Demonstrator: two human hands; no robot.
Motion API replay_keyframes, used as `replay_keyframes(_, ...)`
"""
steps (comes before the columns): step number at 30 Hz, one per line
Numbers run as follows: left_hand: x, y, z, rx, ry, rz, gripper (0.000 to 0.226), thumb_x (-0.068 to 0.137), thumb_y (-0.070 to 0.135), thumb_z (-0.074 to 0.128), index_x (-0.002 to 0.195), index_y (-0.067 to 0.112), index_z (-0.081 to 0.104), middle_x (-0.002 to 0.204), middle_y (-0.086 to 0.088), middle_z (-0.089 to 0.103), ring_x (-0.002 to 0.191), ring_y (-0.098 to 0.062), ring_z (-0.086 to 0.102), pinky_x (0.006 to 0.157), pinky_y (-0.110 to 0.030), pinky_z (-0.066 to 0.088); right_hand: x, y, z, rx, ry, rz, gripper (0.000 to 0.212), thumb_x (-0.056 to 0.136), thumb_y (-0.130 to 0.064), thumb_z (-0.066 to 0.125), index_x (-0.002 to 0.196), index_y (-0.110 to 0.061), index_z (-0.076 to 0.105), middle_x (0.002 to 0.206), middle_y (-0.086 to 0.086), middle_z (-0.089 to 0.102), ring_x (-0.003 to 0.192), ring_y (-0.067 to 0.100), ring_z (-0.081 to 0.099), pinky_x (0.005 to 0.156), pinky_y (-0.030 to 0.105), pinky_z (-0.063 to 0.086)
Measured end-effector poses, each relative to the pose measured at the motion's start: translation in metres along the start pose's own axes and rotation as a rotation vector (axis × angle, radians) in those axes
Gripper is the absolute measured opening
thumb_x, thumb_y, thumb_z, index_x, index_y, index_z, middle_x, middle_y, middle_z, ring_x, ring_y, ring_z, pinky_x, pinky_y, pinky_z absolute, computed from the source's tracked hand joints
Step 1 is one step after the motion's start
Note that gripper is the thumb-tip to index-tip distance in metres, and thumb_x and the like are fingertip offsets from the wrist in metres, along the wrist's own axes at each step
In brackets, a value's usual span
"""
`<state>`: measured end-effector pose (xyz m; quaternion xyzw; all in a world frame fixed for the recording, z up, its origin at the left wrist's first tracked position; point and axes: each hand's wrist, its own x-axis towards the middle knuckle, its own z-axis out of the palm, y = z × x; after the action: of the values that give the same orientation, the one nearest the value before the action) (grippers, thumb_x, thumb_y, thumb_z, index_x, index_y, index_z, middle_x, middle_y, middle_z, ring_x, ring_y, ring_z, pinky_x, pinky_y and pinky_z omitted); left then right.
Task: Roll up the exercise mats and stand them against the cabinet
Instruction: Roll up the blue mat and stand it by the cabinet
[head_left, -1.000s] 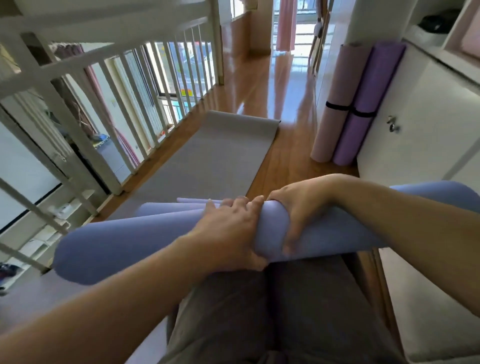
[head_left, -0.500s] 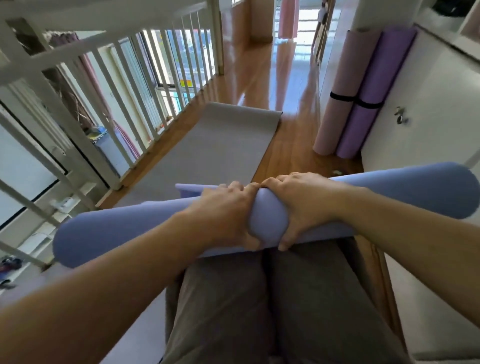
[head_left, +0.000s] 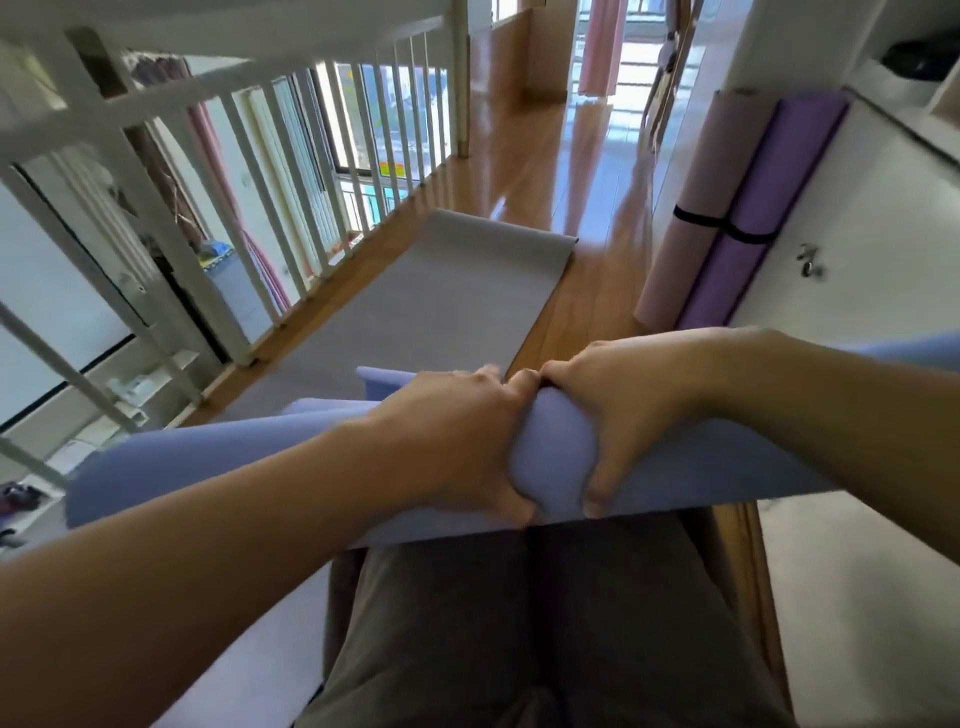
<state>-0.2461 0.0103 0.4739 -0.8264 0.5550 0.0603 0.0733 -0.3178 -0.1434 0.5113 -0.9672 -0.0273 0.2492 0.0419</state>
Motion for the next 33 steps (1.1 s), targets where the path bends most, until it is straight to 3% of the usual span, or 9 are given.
replay_keyframes(3,-0.009,0.012,0.021,-0.104,-0.114,0.007,0.091,0.075,0.063,0.063,0.146,0.020,0.025,0.135,-0.001,0.046,0.121,-0.021,0.049,0.102,-0.039,0.041,-0.002,-0.011,0.030,0.024,-0.031,0.012,0.088,0.057,-0.062,0.081,0.130,-0.034,0.043,0.120,-0.013,0.056,0.100,0.006,0.052,0.088,0.022,0.041)
replay_keyframes(7,-0.019,0.017,0.031,-0.083,-0.028,0.049,0.102,0.068,0.071,0.065,0.147,0.029,0.018,0.136,0.000,0.045,0.119,-0.021,0.048,0.101,-0.039,0.042,-0.015,-0.014,0.055,0.076,0.089,0.042,0.095,0.056,-0.068,0.077,0.135,-0.038,0.033,0.130,-0.014,0.049,0.110,0.006,0.046,0.095,0.024,0.035)
replay_keyframes(12,0.002,0.000,0.021,-0.239,-0.153,0.059,0.096,0.063,0.067,0.074,0.141,0.037,0.027,0.129,0.009,0.049,0.106,-0.011,0.048,0.091,-0.028,0.041,-0.028,-0.019,0.076,-0.049,0.276,0.077,0.108,0.060,-0.076,0.068,0.146,-0.032,0.019,0.142,-0.009,0.041,0.125,0.014,0.042,0.108,0.039,0.034)
replay_keyframes(16,0.015,-0.011,0.015,-0.379,-0.228,0.031,0.090,0.063,0.070,0.071,0.139,0.040,0.032,0.132,0.012,0.051,0.109,-0.010,0.050,0.096,-0.033,0.042,-0.013,-0.008,0.054,0.021,0.160,0.079,0.102,0.057,-0.070,0.076,0.140,-0.033,0.030,0.131,-0.010,0.049,0.116,0.012,0.049,0.101,0.036,0.041)
replay_keyframes(21,0.001,0.002,0.028,-0.124,0.015,-0.002,0.100,0.062,0.077,0.066,0.142,0.034,0.025,0.134,0.006,0.049,0.117,-0.016,0.049,0.101,-0.036,0.041,0.012,0.013,0.041,0.163,0.043,0.062,0.093,0.051,-0.062,0.084,0.130,-0.038,0.041,0.120,-0.014,0.055,0.111,0.010,0.054,0.101,0.035,0.043)
replay_keyframes(23,0.005,-0.003,0.023,-0.147,-0.002,0.001,0.097,0.062,0.075,0.067,0.141,0.033,0.027,0.131,0.006,0.050,0.115,-0.015,0.050,0.099,-0.034,0.042,0.011,0.010,0.047,0.103,0.089,0.096,0.096,0.054,-0.066,0.081,0.134,-0.036,0.037,0.125,-0.012,0.052,0.115,0.013,0.051,0.103,0.036,0.041)
replay_keyframes(26,0.017,-0.014,0.015,-0.251,-0.137,0.005,0.094,0.062,0.073,0.069,0.139,0.034,0.032,0.130,0.008,0.052,0.113,-0.014,0.051,0.100,-0.035,0.042,0.003,0.000,0.062,-0.030,0.292,0.082,0.103,0.058,-0.073,0.072,0.142,-0.032,0.028,0.135,-0.010,0.046,0.122,0.014,0.045,0.107,0.038,0.036)
replay_keyframes(29,0.026,-0.020,0.010,-0.303,-0.204,-0.011,0.092,0.063,0.072,0.069,0.139,0.035,0.035,0.131,0.009,0.053,0.114,-0.013,0.051,0.101,-0.037,0.042,0.006,0.002,0.053,-0.019,0.262,0.081,0.105,0.056,-0.072,0.075,0.141,-0.031,0.029,0.135,-0.009,0.047,0.120,0.013,0.046,0.103,0.034,0.038)
replay_keyframes(33,0.024,-0.003,0.012,0.100,-0.106,-0.065,0.102,0.069,0.074,0.062,0.147,0.022,0.021,0.141,-0.002,0.044,0.127,-0.024,0.044,0.109,-0.047,0.031,0.019,0.014,0.029,0.067,0.113,0.076,0.101,0.055,-0.061,0.083,0.138,-0.029,0.036,0.129,-0.007,0.053,0.112,0.012,0.052,0.094,0.027,0.041)
